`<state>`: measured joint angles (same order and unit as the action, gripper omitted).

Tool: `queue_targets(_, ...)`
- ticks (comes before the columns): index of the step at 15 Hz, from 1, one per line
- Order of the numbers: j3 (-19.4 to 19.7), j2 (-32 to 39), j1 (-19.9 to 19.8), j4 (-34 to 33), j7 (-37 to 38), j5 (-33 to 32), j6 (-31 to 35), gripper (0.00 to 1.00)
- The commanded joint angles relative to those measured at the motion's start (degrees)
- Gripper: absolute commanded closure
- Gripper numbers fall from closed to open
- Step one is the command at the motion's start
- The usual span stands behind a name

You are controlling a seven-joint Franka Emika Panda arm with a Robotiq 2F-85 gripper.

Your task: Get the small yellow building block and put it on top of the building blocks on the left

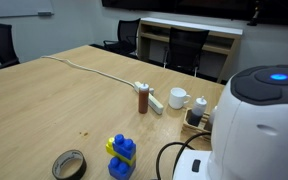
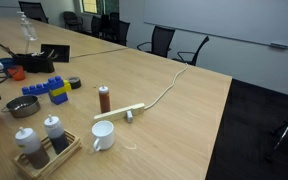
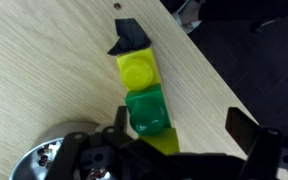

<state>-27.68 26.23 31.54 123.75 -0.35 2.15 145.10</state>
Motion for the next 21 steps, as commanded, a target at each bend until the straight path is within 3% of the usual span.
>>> queue_targets(1, -1.57, -2.15, -1.52, 1.51, -2.16, 2.09, 0.74, 0.00)
queue_targets(15, -3.41, -3.19, -1.79, 2.30, -3.33, 5.43, 0.54, 0.00)
queue_targets(21, 0.27, -5.72, -0.26, 3.33, 1.31, 2.17, 2.63, 0.00)
